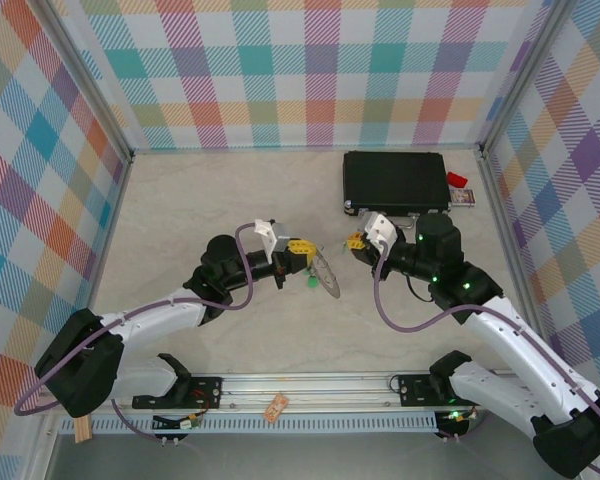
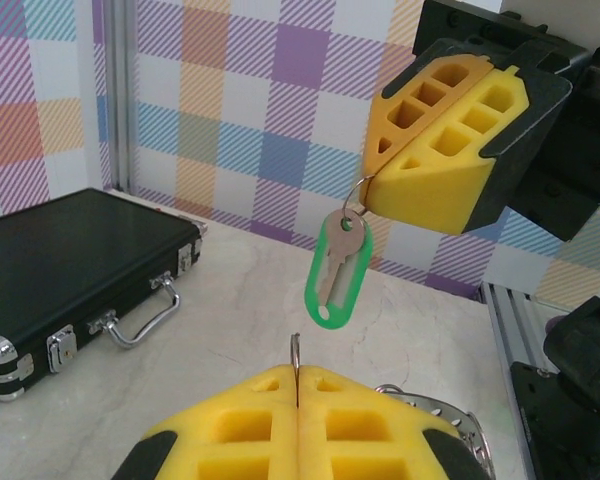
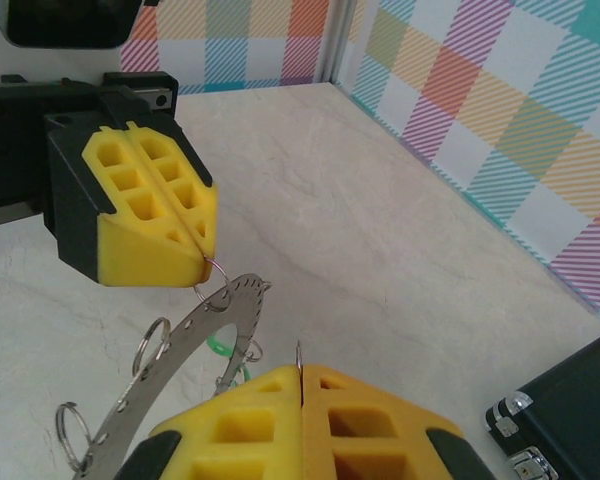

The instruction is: Put the keys on the keyring

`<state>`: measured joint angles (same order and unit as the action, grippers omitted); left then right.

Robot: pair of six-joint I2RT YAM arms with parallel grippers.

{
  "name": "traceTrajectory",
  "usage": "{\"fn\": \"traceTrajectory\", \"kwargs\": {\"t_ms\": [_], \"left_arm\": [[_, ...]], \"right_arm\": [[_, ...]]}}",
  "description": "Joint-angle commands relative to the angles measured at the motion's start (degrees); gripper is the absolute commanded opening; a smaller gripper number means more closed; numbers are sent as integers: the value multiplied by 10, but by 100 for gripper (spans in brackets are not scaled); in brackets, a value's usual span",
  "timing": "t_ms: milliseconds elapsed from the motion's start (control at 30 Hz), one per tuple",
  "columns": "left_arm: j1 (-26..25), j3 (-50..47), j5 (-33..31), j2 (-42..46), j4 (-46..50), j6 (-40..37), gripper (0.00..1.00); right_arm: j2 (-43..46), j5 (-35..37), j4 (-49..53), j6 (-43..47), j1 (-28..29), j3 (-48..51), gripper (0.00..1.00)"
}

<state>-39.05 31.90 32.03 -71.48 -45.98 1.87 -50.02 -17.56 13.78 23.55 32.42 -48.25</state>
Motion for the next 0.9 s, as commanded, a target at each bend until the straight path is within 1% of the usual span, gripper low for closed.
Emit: {"fn": "traceTrajectory", "kwargs": {"t_ms": [0, 167, 433, 600, 867], "left_arm": [[-10, -16, -8, 23, -60, 0, 0], [-16, -29, -30, 33, -49, -8, 0], [-29, -48, -39, 46, -60, -13, 0], [-40, -62, -53, 57, -60, -28, 0], [-48, -65, -58, 63, -55, -30, 0]], "right_arm": [[-1, -3, 14, 25, 13, -23, 0], [2, 6, 28, 47, 28, -33, 0], [2, 17, 54, 83, 57, -43, 0], [-12, 30, 72, 111, 82, -50, 0], [-32, 52, 82, 125, 108, -57, 0]]}}
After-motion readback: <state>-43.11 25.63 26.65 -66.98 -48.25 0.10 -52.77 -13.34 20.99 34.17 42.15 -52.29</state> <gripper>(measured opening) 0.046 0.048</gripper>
